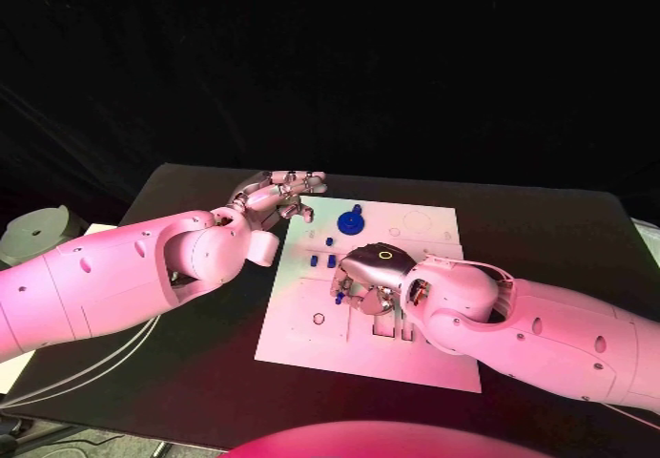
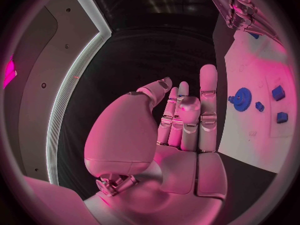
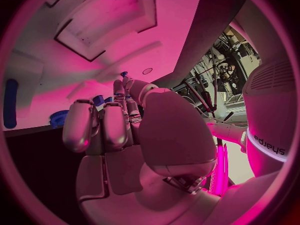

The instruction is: Assemble the parts on the task board

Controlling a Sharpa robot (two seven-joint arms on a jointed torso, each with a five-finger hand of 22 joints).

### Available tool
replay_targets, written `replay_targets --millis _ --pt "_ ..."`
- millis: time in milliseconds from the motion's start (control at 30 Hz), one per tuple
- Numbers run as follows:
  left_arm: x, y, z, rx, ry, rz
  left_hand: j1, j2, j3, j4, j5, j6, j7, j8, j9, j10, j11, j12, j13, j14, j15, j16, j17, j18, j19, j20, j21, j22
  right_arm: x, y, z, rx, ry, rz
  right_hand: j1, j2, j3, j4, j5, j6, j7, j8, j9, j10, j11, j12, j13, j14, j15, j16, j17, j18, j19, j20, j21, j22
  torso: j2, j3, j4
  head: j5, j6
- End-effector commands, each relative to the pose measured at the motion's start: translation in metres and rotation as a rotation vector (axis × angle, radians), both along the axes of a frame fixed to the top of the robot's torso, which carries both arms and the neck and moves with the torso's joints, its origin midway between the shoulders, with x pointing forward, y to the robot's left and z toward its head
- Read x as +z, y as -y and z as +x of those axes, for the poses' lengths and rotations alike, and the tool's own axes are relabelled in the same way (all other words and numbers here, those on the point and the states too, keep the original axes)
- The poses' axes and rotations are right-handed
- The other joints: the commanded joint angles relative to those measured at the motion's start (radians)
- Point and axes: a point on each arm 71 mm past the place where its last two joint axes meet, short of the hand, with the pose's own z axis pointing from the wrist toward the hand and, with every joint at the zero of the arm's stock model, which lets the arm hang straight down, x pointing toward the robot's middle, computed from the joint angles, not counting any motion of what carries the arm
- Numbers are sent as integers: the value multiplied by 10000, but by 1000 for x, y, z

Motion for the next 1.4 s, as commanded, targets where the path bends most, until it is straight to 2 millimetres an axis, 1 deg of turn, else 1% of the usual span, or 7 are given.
replay_targets --millis 33,500,733,933,1033,1167,1400 --pt "1 2 -1 -207 51 -104 -47 -9 -64 -2 45 -55 -21 0 -15 -42 -5 44 -13 -54 9 -40 -10 187 -26 8 -33 -10 -3 -1 -1 150 -167 -213 -122 14 -25 -25 46 15 81 1 17 11 76 -42 10 413 71 45 5 16 0 65 8 -10 4 1 -3 3 5" --pt "1 3 -1 -269 21 -116 -57 -11 -79 3 45 -63 -17 2 -14 -52 0 51 -14 -64 15 -48 -34 188 -28 11 -52 -25 -10 -4 0 109 -289 -757 -140 6 -38 -36 45 10 85 -4 17 5 81 -47 9 413 79 53 13 17 0 73 9 -8 5 -8 10 6 -30" --pt "1 3 -1 -295 5 -118 -57 -11 -79 3 45 -63 -17 2 -14 -52 0 51 -14 -64 15 -48 -34 188 -28 11 -52 -25 -14 -4 1 48 -388 -979 -324 -82 -179 -41 60 -94 108 -60 0 -132 121 -90 -9 398 128 37 -27 28 -31 117 -25 -56 2 -7 9 4 -35" --pt "1 3 -1 -314 -23 -110 -59 -8 -85 4 46 -69 -16 2 -13 -60 2 55 -14 -71 17 -54 -50 188 -28 13 -56 -28 -14 -3 3 -158 -311 -761 -695 -323 -417 49 103 -860 337 -111 -169 -999 361 -100 -45 329 316 -83 -214 79 -167 270 -215 -340 1 -6 6 -20 -32" --pt "1 3 -2 -330 -37 -108 -60 -7 -87 4 46 -72 -15 2 -13 -64 2 57 -15 -74 18 -56 -58 188 -27 14 -58 -29 -12 -2 4 -283 -180 -519 -837 -498 -763 74 51 -1507 548 -97 -204 -2148 601 -75 -30 279 510 -133 -307 250 -533 442 -801 -1218 -7 -5 2 -21 -17" --pt "1 3 -2 -340 -56 -101 -60 -7 -87 4 46 -72 -15 2 -13 -64 2 57 -15 -74 18 -56 -58 188 -27 14 -58 -29 -9 0 4 -366 -25 -195 -774 -477 -1155 70 69 -1884 578 -94 -192 -2617 673 1 -6 243 545 -168 -387 297 -605 514 -972 -1440 -7 -3 2 -35 0" --pt "0 2 -2 -363 -90 -91 -66 -10 -98 5 45 -84 -10 0 -14 -79 7 59 -16 -85 22 -66 -82 187 -28 17 -64 -33 -1 8 2 -499 276 558 -658 -401 -1281 43 89 -1860 570 -62 -170 -2560 660 134 17 213 538 -229 -484 302 -602 517 -1009 -1480 -4 1 -4 -68 45"
